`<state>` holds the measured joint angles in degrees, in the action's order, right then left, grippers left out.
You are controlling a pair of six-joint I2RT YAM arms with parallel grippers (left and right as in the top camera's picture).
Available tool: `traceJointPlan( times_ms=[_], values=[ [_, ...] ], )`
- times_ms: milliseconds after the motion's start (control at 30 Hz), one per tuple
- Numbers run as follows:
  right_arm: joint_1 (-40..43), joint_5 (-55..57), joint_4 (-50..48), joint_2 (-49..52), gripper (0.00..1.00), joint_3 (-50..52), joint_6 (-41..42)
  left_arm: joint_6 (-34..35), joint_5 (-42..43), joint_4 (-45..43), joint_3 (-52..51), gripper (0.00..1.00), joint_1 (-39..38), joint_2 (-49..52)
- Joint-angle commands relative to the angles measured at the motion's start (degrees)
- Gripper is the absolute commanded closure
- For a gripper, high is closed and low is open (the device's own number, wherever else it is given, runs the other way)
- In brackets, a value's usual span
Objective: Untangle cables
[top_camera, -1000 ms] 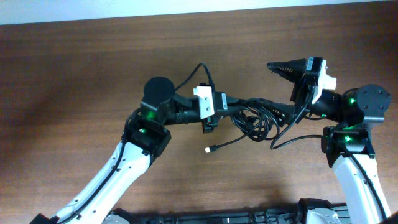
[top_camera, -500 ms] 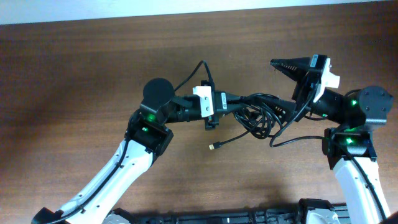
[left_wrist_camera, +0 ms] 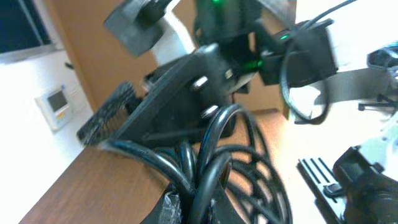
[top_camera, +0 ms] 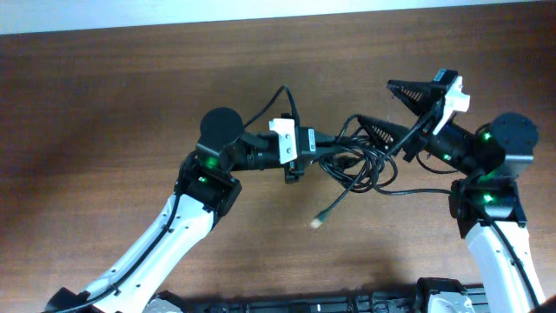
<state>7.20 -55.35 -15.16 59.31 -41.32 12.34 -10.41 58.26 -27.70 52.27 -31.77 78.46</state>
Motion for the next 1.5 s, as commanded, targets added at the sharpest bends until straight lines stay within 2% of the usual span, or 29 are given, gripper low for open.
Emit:
traceJointPlan(
  times_ms=[0,333,467,633,733,933,1167,1300,1367,1467],
  values=[
    [0.7,11.1,2.3,1.9,0.02,0.5,-4.2,-0.5,9.9,-2.1,1.5,1.00,-2.1,-2.5],
    [0.7,5.6,3.7,1.9,0.01,0.5,-5.1,-0.6,9.5,-3.9,1.5,1.00,-2.1,-2.5],
    [0.7,6.9,7.6,1.9,0.01,0.5,-10.3,-0.5,9.5,-6.4,1.5,1.00,-2.0,-2.5],
    [0.7,19.4,12.9,1.9,0.02,0.5,-15.3,-0.5,10.0,-6.5,1.5,1.00,-0.4,-2.6],
    [0.8,25.5,13.2,1.9,0.02,0.5,-15.4,-0.3,11.6,-6.5,1.5,1.00,1.7,-2.6],
    [0.8,31.0,13.3,1.9,0.02,0.5,-15.3,2.3,12.8,-6.5,1.5,1.00,5.4,-2.6],
    [0.8,23.1,18.9,1.9,0.02,0.5,-15.4,2.3,11.2,-5.3,1.5,1.00,8.5,-2.6],
    [0.8,12.7,22.5,1.9,0.01,0.5,-15.4,2.3,2.4,1.3,1.5,1.00,10.2,-2.6],
    [0.8,4.5,23.6,1.9,0.02,0.5,-15.6,5.4,-4.8,5.6,1.5,1.00,10.6,-2.6],
    [0.8,-4.5,23.3,1.9,0.02,0.5,-15.6,7.3,-10.3,8.7,1.5,1.00,10.6,-2.6]
  ],
)
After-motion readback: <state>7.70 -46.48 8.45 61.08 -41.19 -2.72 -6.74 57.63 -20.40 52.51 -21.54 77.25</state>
